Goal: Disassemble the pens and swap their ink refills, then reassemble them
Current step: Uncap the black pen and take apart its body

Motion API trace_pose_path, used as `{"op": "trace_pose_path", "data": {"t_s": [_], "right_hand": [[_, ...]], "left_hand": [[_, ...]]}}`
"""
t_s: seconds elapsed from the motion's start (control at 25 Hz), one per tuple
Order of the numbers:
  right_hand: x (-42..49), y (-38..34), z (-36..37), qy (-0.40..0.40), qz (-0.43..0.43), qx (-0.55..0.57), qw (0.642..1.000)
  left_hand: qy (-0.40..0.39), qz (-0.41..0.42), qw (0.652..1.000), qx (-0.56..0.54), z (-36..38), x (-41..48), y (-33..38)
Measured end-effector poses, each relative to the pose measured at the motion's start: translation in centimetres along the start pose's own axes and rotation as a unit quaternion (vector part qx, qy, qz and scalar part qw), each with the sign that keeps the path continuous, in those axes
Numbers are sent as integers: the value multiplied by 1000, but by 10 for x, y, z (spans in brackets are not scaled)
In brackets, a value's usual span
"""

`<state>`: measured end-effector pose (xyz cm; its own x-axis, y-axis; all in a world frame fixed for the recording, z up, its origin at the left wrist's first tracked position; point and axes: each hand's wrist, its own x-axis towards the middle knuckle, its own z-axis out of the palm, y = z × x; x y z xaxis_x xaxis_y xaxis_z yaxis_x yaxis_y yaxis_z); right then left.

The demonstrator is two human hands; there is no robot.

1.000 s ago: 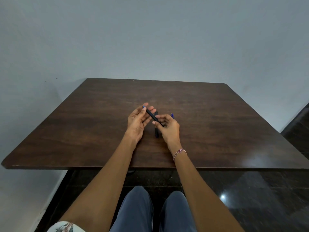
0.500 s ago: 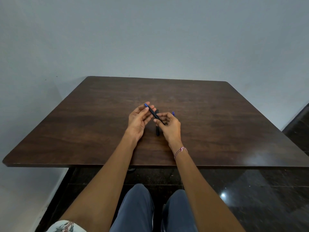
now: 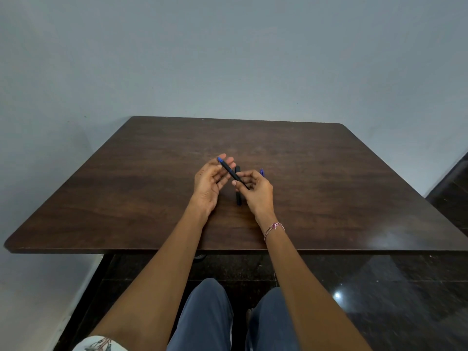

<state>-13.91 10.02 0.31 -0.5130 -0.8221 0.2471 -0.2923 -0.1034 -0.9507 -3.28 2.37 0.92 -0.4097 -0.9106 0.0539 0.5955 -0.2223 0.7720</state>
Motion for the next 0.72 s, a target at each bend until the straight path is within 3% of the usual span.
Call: {"op": "trace_pose_path", "data": {"t_s": [0.72], "right_hand": [[0, 2, 0, 2, -3, 5, 1000]], "left_hand": [[17, 3, 1000, 6, 1, 0, 0]]}}
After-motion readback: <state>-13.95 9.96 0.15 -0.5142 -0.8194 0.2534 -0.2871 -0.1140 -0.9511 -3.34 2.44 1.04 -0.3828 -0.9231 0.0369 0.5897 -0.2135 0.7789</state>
